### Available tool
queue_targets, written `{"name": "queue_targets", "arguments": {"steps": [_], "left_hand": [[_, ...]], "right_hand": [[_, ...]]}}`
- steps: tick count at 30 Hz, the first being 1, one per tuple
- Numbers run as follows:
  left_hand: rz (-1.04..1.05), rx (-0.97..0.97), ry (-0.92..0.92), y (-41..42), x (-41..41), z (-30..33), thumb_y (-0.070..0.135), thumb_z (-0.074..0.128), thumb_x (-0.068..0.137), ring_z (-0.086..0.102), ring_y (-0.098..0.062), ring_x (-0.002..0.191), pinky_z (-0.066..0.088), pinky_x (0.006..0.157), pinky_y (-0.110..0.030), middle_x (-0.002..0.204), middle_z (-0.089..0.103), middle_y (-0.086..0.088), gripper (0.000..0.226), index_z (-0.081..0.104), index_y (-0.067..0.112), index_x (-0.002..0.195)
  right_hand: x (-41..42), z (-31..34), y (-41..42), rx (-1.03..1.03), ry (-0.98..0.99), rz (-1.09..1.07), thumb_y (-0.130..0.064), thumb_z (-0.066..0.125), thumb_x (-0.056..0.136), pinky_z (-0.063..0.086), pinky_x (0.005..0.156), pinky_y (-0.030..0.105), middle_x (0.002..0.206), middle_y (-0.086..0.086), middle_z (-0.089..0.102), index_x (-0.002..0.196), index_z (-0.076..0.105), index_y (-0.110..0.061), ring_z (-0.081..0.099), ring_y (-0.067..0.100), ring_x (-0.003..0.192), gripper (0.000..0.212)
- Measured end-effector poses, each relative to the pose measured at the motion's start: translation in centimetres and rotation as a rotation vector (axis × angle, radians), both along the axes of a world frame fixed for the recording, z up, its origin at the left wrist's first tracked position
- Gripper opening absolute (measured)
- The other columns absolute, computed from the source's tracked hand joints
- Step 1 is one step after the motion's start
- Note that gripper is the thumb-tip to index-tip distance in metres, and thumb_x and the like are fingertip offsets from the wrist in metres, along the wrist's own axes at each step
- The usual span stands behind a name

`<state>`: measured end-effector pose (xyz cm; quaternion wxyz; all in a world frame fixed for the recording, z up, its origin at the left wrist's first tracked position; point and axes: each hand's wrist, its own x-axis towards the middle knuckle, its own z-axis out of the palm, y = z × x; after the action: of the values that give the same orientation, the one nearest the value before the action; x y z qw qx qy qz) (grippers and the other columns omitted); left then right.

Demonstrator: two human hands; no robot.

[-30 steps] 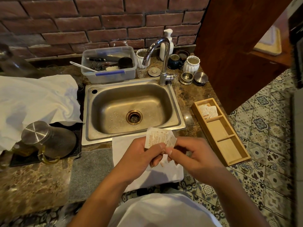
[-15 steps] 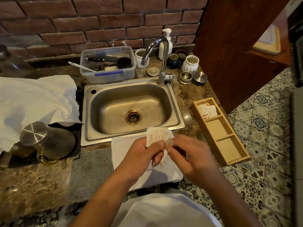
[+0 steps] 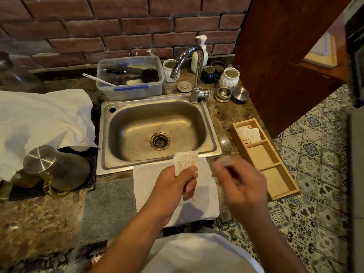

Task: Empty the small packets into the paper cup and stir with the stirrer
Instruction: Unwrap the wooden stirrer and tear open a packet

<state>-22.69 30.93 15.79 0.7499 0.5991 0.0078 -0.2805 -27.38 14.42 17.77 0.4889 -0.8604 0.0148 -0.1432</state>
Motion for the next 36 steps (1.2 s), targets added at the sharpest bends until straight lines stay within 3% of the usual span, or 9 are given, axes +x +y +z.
{"name": "queue_targets", "arguments": {"steps": [3, 7, 10, 15, 20, 24, 29, 33, 36], "left_hand": [[0.007, -0.099, 0.015, 0.8, 0.3, 0.1, 0.025, 0.056, 0.094, 0.035, -0.016, 0.046, 0.036, 0.051, -0.026, 0.052, 0.041, -0.004, 0.025, 0.056, 0.01, 0.075], [-0.092, -0.235, 0.008, 1.1, 0.4, 0.5, 0.034, 0.052, 0.097, 0.036, -0.017, 0.047, 0.037, 0.052, -0.028, 0.053, 0.042, -0.007, 0.03, 0.059, 0.015, 0.075], [-0.129, -0.285, -0.001, 0.9, 0.3, 0.6, 0.047, 0.048, 0.095, 0.037, -0.017, 0.047, 0.041, 0.053, -0.025, 0.053, 0.042, -0.007, 0.038, 0.06, 0.016, 0.077], [-0.114, -0.304, 0.023, 0.9, -0.3, 0.1, 0.055, 0.036, 0.097, 0.039, -0.018, 0.047, 0.04, 0.056, -0.027, 0.052, 0.044, -0.009, 0.055, 0.066, 0.011, 0.085], [-0.146, -0.408, 0.039, 1.2, -0.4, 0.0, 0.058, 0.035, 0.097, 0.04, -0.016, 0.047, 0.039, 0.055, -0.027, 0.051, 0.045, -0.008, 0.063, 0.067, 0.005, 0.091], [-0.119, -0.434, 0.04, 1.6, -0.2, 0.0, 0.06, 0.051, 0.093, 0.038, -0.015, 0.046, 0.037, 0.052, -0.026, 0.05, 0.044, -0.004, 0.059, 0.068, 0.003, 0.091], [-0.048, -0.465, 0.069, 1.8, -0.1, -0.2, 0.054, 0.055, 0.094, 0.034, -0.013, 0.043, 0.033, 0.049, -0.025, 0.048, 0.04, -0.002, 0.052, 0.063, 0.003, 0.086], [-0.023, -0.45, 0.067, 2.2, -0.4, -0.6, 0.053, 0.059, 0.093, 0.035, -0.013, 0.043, 0.036, 0.05, -0.025, 0.048, 0.038, -0.003, 0.052, 0.061, 0.002, 0.083], [0.001, -0.435, 0.094, 2.3, -0.7, -0.9, 0.046, 0.047, 0.098, 0.033, -0.014, 0.043, 0.035, 0.049, -0.025, 0.048, 0.036, -0.006, 0.049, 0.058, 0.001, 0.081]], "right_hand": [[0.8, 1.3, -0.8, 0.252, 0.101, -0.17, -0.024, 0.057, 0.101, 0.048, 0.059, 0.018, 0.073, -0.003, 0.066, 0.088, 0.066, -0.019, 0.059, 0.006, 0.065, 0.017], [1.2, 1.2, -1.2, 0.253, 0.235, -0.145, -0.024, 0.053, 0.103, 0.053, 0.062, 0.03, 0.076, 0.001, 0.071, 0.088, 0.067, -0.019, 0.063, 0.011, 0.065, 0.021], [1.1, 1.5, -1.1, 0.26, 0.239, -0.1, -0.026, 0.061, 0.097, 0.056, 0.062, 0.022, 0.076, -0.005, 0.075, 0.086, 0.07, -0.018, 0.067, 0.012, 0.067, 0.017], [0.9, 1.6, -0.6, 0.266, 0.225, -0.092, -0.047, 0.07, 0.076, 0.054, 0.065, 0.018, 0.079, -0.004, 0.077, 0.081, 0.078, -0.022, 0.07, 0.011, 0.073, 0.027], [0.7, 1.4, -0.5, 0.321, 0.219, -0.101, -0.037, 0.063, 0.086, 0.055, 0.061, 0.021, 0.08, -0.005, 0.077, 0.085, 0.074, -0.02, 0.069, 0.017, 0.071, 0.021], [0.7, 1.4, -0.7, 0.256, 0.196, -0.056, -0.025, 0.054, 0.098, 0.05, 0.059, 0.013, 0.074, -0.014, 0.074, 0.091, 0.075, -0.024, 0.064, 0.003, 0.065, 0.021], [0.7, 1.6, -0.4, 0.214, 0.139, -0.105, -0.033, 0.065, 0.088, 0.05, 0.061, 0.012, 0.074, -0.009, 0.076, 0.085, 0.08, -0.024, 0.067, 0.007, 0.065, 0.017], [0.7, 1.0, -0.4, 0.222, 0.158, -0.149, -0.014, 0.077, 0.086, 0.051, 0.063, 0.009, 0.079, -0.009, 0.077, 0.086, 0.078, -0.023, 0.068, 0.0, 0.067, 0.009], [0.7, 0.3, -0.5, 0.213, 0.188, -0.169, -0.013, 0.079, 0.086, 0.051, 0.062, 0.01, 0.077, -0.008, 0.076, 0.086, 0.077, -0.019, 0.066, -0.002, 0.066, 0.006]]}}
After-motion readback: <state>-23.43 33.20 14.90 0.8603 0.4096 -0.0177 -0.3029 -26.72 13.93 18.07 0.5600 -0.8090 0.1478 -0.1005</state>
